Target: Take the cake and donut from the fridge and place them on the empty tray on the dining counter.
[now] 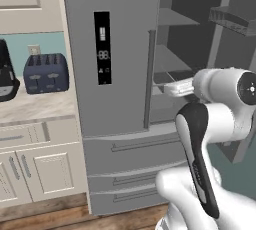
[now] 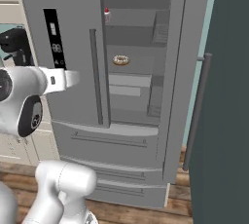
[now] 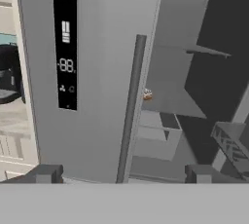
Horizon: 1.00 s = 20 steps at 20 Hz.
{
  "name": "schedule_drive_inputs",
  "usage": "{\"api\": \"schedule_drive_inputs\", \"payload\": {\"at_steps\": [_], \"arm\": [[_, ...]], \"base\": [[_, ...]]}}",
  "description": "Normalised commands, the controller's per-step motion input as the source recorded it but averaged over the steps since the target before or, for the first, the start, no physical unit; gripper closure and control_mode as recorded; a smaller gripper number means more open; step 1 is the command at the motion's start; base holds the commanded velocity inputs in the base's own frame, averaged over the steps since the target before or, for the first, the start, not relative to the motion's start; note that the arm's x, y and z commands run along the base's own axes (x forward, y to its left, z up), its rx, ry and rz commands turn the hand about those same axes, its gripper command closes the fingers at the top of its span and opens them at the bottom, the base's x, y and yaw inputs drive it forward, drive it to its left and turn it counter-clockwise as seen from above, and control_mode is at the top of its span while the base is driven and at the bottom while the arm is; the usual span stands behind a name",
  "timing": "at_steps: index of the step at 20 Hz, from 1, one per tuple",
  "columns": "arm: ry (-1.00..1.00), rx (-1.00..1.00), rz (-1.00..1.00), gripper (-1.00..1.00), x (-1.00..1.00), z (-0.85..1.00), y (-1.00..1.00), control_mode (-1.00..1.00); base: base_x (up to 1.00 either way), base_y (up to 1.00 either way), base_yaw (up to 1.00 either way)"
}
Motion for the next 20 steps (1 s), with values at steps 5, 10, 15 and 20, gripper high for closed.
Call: {"api": "schedule_drive_inputs", "payload": {"at_steps": [5, 10, 15, 20], "arm": [[0.31, 0.00, 0.00, -1.00, 0.54, 0.00, 0.00, -1.00], [0.17, 0.00, 0.04, -1.00, 0.85, -0.10, 0.00, -1.00], [-0.04, 0.00, 0.01, -1.00, 0.70, -0.25, 0.00, -1.00], [-0.22, 0.01, 0.00, -1.00, 0.55, -0.40, 0.00, -1.00]], "base": [[0.00, 0.00, 0.00], [0.00, 0.00, 0.00], [0.00, 0.00, 0.00], [0.00, 0.00, 0.00]]}}
